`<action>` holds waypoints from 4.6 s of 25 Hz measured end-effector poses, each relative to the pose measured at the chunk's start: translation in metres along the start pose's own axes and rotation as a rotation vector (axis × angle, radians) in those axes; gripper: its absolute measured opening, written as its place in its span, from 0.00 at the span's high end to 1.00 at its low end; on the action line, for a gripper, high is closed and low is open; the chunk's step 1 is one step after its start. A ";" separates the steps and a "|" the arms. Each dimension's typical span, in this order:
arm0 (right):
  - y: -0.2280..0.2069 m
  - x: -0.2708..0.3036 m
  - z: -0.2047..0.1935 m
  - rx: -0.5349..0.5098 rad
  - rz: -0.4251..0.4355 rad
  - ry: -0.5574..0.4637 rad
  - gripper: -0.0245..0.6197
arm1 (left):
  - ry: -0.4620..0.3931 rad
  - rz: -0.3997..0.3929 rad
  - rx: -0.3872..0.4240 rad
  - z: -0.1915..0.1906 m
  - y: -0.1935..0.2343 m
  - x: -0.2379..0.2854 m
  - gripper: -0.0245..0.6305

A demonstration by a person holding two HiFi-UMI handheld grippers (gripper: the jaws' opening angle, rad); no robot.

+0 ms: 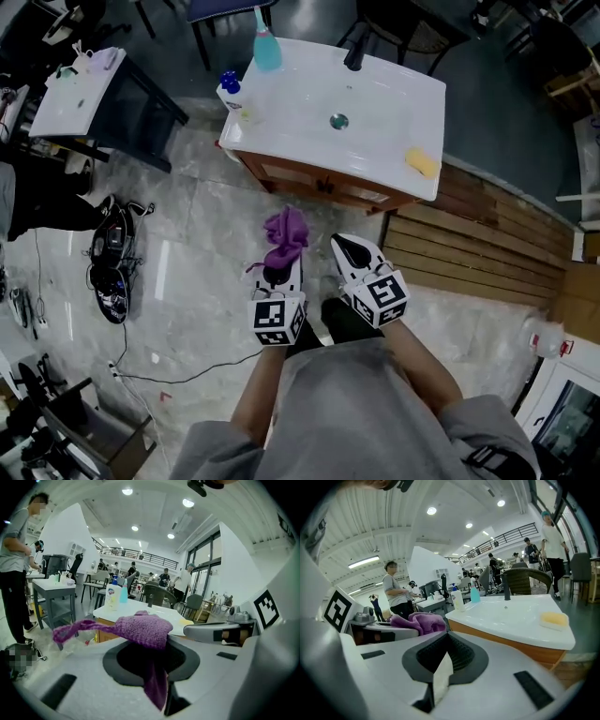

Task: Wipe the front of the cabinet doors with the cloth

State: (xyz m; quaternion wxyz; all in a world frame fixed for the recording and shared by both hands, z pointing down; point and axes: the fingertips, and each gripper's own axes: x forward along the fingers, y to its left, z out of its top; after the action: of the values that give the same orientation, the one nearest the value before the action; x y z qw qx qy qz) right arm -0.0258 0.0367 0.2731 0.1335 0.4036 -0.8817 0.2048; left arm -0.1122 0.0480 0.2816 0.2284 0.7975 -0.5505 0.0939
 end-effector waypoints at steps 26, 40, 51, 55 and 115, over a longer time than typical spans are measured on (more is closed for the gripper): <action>-0.007 0.154 -0.065 0.134 -0.239 0.004 0.95 | 0.076 -0.062 0.055 -0.076 0.198 0.134 0.85; -0.034 0.171 -0.102 0.134 -0.205 0.001 0.95 | 0.041 -0.036 0.209 -0.106 0.241 0.203 0.85; -0.047 0.153 -0.122 0.153 -0.230 0.023 0.95 | 0.023 -0.020 0.254 -0.101 0.251 0.228 0.85; -0.050 0.150 -0.122 0.150 -0.233 0.021 0.95 | 0.017 -0.009 0.273 -0.094 0.254 0.234 0.85; -0.127 0.049 -0.159 0.245 -0.376 -0.037 0.95 | 0.072 -0.263 0.337 -0.130 0.058 0.264 0.85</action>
State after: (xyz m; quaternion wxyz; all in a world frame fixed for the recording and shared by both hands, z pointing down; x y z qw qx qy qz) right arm 0.0508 0.0040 0.4647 0.1030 0.5778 -0.7616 0.2746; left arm -0.0527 -0.1286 0.5168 0.1216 0.8855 -0.4095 0.1826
